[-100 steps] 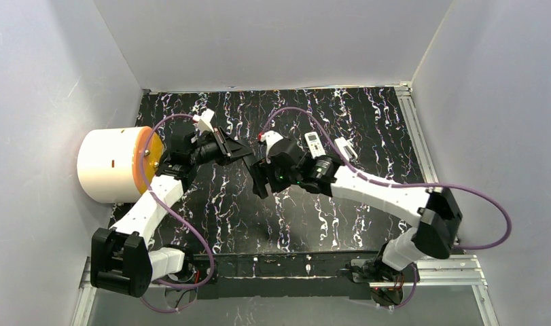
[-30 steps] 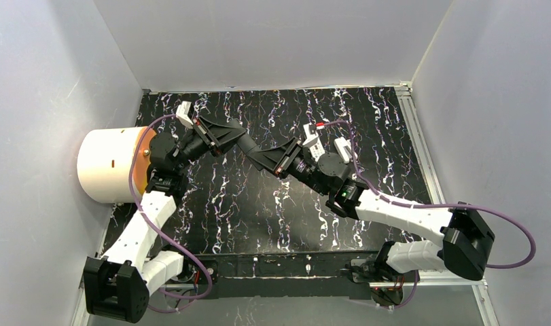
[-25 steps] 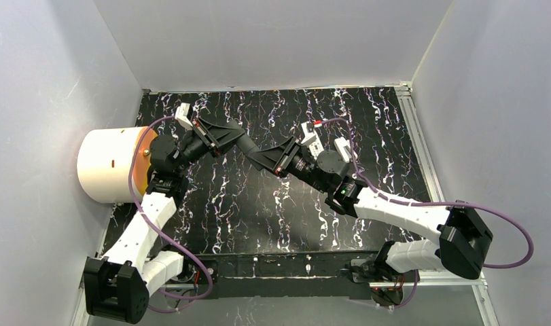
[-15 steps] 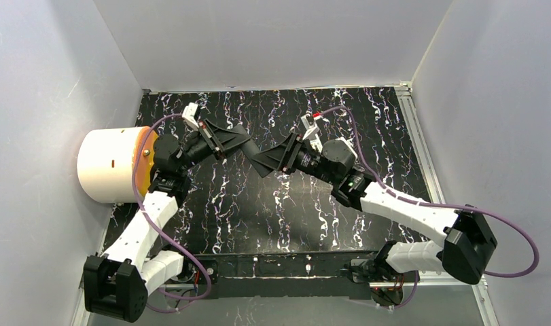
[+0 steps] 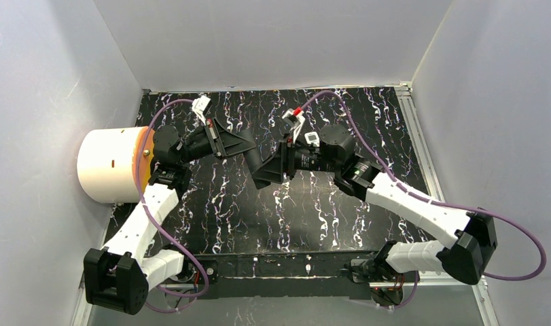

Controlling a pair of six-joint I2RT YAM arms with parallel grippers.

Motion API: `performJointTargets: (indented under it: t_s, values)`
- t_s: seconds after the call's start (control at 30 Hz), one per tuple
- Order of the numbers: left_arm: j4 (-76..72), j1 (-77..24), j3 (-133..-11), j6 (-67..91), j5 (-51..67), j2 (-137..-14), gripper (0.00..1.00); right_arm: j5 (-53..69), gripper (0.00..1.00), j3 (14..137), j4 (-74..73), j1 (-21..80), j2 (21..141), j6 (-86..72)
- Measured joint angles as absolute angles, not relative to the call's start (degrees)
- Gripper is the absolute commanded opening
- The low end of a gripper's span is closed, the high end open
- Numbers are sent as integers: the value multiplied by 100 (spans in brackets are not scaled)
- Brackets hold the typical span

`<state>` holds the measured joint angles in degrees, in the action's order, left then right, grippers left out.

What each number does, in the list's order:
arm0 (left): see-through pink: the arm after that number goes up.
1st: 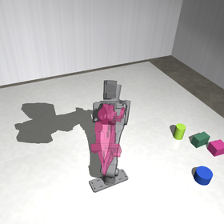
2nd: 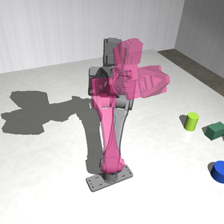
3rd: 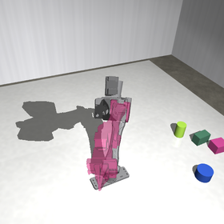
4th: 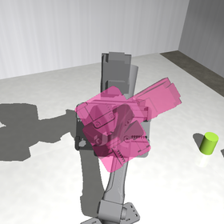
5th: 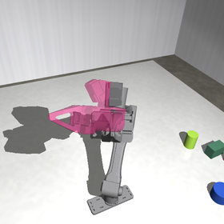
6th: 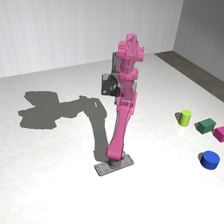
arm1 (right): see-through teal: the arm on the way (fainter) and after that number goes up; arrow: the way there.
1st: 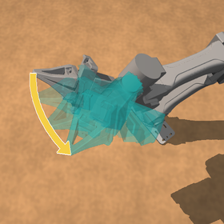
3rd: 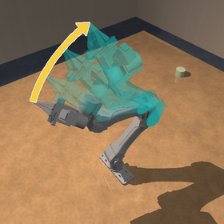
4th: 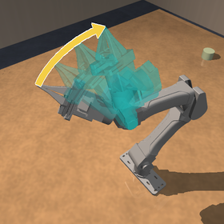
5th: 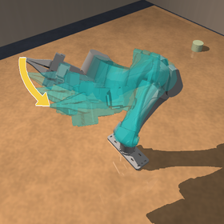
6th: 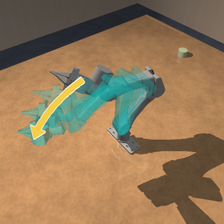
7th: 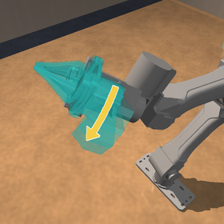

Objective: Load the batteries into the remote control

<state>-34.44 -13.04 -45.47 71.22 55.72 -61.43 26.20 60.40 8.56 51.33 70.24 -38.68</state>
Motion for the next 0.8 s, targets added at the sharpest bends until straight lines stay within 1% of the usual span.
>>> performJointTargets:
  t_s: [0.03,0.13,0.23,0.27,0.3,0.33,0.37,0.4,0.43,0.53,0.63,0.67,0.7,0.8]
  values:
    - [-3444,-1304,-4550,7054,5680,-6143,0,2753,55,6099,860,5133,7102,-3828]
    - [-3446,-1304,-4550,6886,5902,-6139,0,3122,40,6130,869,5133,7323,-3756]
    - [-3446,-1304,-4550,6770,6031,-6125,1,3350,22,6132,908,5133,7502,-3798]
    - [-3450,-1304,-4550,6709,6084,-6117,2,3406,15,6132,919,5133,7555,-3861]
    - [-3463,-1302,-4550,6648,6128,-6104,6,3454,12,6132,943,5133,7601,-3942]
    - [-3485,-1295,-4552,6589,6149,-6088,11,3505,7,6132,985,5118,7636,-4027]
    - [-3514,-1293,-4554,6545,6165,-6075,20,3562,1,6132,1024,5107,7655,-4088]
    - [-3518,-1293,-4556,6517,6173,-6055,30,3581,1,6132,1050,5107,7658,-4123]
    - [-3524,-1293,-4556,6504,6171,-6038,43,3583,1,6132,1068,5107,7658,-4145]
    - [-3500,-1293,-4550,6486,6062,-5942,71,3411,1,6130,1072,5113,7658,-4158]
    - [-3365,-1295,-4521,6348,5878,-5815,82,3059,1,6130,1022,5098,7640,-4147]
    - [-3253,-1295,-4486,6265,5771,-5736,93,2921,1,6130,987,5089,7623,-4141]
    - [-3146,-1295,-4462,6160,5710,-5677,98,2810,1,6130,941,5074,7605,-4134]
    - [-2381,-1295,-4460,5640,5306,-5472,99,2344,1,6130,698,4984,7491,-4077]
